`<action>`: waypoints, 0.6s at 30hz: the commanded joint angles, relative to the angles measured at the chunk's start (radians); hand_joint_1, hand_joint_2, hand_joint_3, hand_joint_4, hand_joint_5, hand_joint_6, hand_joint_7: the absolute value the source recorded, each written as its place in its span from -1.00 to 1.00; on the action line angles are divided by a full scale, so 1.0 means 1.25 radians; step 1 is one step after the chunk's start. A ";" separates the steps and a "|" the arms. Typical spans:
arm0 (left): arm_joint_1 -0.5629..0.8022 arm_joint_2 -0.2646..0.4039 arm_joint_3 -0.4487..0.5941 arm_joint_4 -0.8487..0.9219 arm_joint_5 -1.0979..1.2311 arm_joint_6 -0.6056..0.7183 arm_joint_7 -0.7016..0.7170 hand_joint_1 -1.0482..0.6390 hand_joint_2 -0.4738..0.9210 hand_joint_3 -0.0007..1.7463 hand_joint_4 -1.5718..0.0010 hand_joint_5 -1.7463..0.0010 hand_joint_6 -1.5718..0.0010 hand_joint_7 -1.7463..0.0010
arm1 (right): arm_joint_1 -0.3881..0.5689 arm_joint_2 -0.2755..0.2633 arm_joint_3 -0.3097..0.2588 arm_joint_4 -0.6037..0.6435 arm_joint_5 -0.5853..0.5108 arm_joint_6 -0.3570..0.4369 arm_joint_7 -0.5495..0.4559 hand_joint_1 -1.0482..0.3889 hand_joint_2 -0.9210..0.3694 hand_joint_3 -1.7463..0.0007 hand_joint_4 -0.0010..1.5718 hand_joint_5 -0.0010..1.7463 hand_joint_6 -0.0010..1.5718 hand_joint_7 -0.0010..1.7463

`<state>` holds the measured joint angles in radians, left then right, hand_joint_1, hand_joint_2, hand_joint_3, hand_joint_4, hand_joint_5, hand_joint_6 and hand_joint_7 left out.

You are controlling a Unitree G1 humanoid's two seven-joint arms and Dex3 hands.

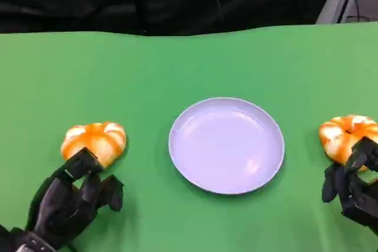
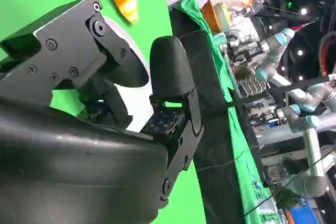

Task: Grasp the bread from the table and place it into the plate.

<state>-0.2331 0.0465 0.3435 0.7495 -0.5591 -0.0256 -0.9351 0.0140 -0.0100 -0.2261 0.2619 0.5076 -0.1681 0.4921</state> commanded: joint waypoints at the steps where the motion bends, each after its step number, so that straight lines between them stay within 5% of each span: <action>1: -0.009 0.010 0.003 0.002 0.003 -0.013 0.001 0.10 0.34 0.49 -0.08 -1.00 -0.12 -0.67 | -0.004 -0.006 -0.010 -0.006 -0.004 0.000 -0.008 0.41 -0.27 -0.59 0.16 1.00 -0.01 0.86; 15: -0.022 0.008 0.011 0.047 0.006 -0.046 -0.017 0.10 0.35 0.47 -0.06 -1.00 -0.11 -0.66 | -0.011 -0.005 -0.014 0.021 -0.006 -0.010 -0.001 0.42 -0.28 -0.60 0.18 1.00 0.01 0.87; 18: -0.014 -0.015 0.016 0.050 0.036 -0.189 0.015 0.14 0.35 0.45 -0.04 -1.00 -0.08 -0.62 | -0.016 -0.005 -0.017 0.031 -0.001 -0.012 0.007 0.43 -0.28 -0.60 0.18 1.00 0.01 0.88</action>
<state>-0.2588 0.0396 0.3508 0.8006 -0.5460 -0.1239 -0.9478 0.0040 -0.0100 -0.2293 0.2906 0.4976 -0.1689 0.4912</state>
